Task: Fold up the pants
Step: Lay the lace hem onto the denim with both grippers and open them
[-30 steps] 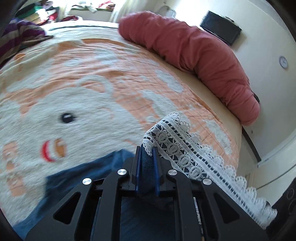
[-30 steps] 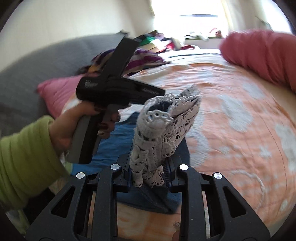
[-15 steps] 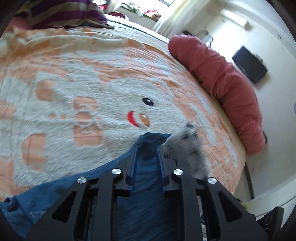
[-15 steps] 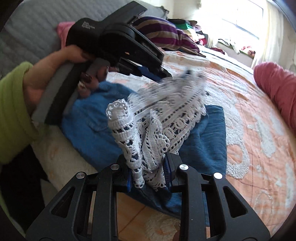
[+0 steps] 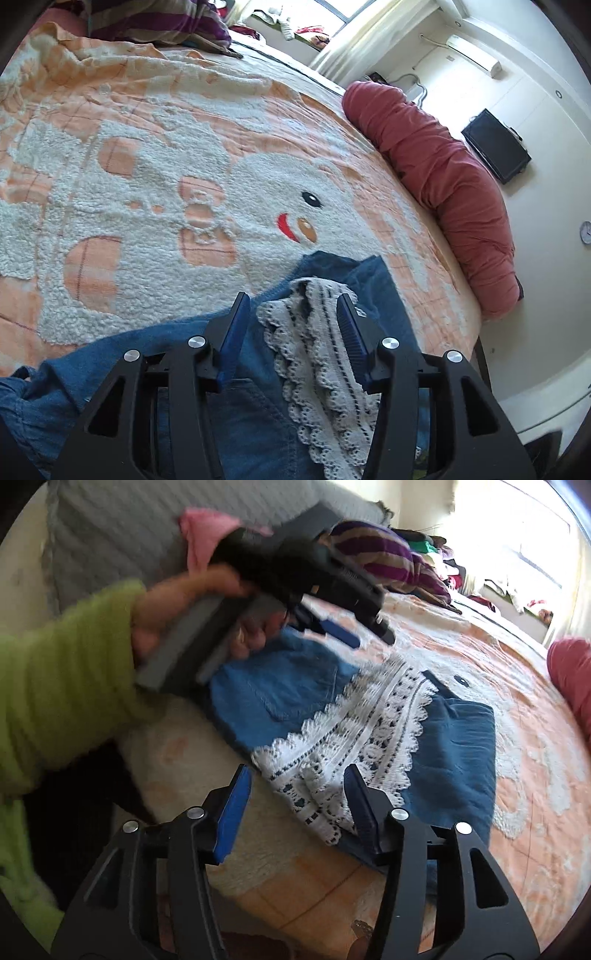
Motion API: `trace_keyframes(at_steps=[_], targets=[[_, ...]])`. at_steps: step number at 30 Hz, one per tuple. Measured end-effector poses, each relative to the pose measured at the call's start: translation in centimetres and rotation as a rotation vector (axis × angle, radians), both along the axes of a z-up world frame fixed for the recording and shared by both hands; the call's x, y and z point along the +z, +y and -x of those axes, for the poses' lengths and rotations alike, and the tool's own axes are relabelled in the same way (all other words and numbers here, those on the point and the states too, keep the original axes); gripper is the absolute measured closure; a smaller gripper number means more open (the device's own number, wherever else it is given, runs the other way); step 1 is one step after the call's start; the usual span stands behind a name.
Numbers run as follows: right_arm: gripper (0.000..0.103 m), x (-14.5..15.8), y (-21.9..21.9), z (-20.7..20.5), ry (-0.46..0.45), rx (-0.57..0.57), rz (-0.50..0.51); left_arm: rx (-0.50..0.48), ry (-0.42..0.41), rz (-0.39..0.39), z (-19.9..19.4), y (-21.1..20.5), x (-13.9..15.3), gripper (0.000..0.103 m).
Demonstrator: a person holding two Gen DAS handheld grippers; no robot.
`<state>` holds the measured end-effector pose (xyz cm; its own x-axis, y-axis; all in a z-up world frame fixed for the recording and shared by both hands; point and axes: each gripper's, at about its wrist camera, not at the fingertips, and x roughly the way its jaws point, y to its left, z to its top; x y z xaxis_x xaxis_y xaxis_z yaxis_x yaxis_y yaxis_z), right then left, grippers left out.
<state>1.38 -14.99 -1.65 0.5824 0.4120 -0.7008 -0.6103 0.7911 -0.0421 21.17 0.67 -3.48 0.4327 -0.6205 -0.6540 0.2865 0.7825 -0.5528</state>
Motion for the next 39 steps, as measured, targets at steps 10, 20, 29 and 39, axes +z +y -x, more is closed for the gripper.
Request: trace_keyframes(at_steps=[10,20,29,39], targets=[[0.054,0.9,-2.6,-0.7,0.060,-0.091,-0.023,-0.069,0.013,-0.057,-0.6,-3.4,-0.7,0.056],[0.095,-1.5,-1.2,-2.0,0.162,-0.051,-0.001,-0.061,0.012,-0.143,-1.2,-4.8,-2.0,0.088],[0.098,0.8,-0.9,-1.2,0.146,-0.024,-0.104,-0.053,-0.056,-0.155,-0.2,-3.7,0.8,0.091],[0.079,-0.4,-0.2,-0.2,0.170,0.012,-0.094,-0.034,0.022,-0.217,-0.5,-2.6,-0.8,0.062]])
